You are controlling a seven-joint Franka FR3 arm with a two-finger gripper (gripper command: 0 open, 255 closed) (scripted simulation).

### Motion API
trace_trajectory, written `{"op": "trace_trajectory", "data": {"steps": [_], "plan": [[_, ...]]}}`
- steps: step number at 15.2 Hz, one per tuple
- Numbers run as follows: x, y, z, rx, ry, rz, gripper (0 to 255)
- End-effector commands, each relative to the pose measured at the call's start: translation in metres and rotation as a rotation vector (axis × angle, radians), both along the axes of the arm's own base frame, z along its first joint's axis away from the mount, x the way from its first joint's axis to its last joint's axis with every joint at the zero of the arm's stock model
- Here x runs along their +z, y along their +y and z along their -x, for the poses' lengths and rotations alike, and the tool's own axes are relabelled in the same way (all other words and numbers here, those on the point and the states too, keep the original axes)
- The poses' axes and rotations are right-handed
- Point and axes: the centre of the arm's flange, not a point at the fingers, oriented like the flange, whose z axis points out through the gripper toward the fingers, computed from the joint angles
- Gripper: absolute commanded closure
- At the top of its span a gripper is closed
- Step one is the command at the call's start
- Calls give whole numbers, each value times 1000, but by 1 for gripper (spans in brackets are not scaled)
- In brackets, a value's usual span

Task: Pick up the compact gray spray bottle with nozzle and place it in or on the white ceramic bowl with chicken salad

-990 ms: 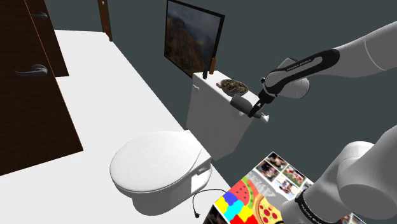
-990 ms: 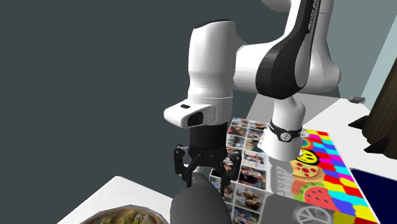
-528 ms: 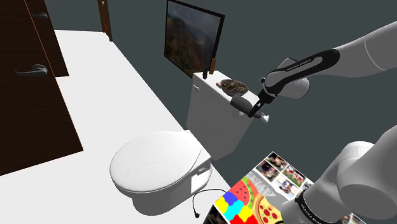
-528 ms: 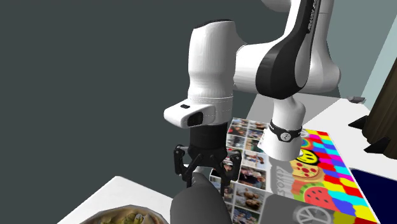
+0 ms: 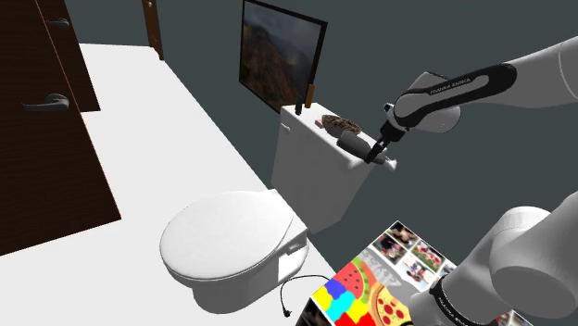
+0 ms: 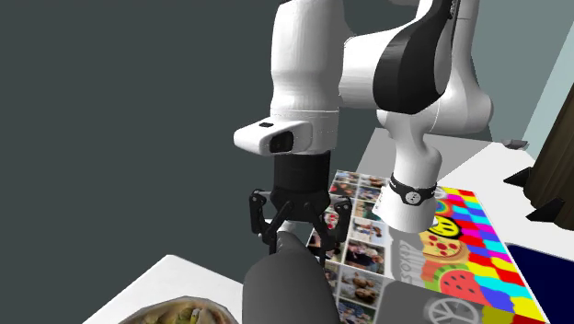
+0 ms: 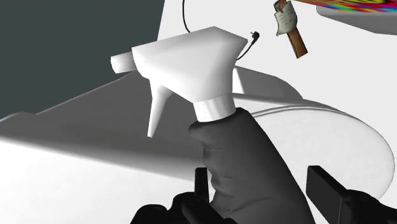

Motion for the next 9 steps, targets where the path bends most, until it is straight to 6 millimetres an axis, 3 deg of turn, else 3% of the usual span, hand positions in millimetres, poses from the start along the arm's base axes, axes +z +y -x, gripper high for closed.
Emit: {"op": "trace_trajectory", "data": {"steps": [1, 9], "plan": [[11, 0, 0, -1, -1, 1, 255], [53, 0, 0, -1, -1, 1, 255]]}}
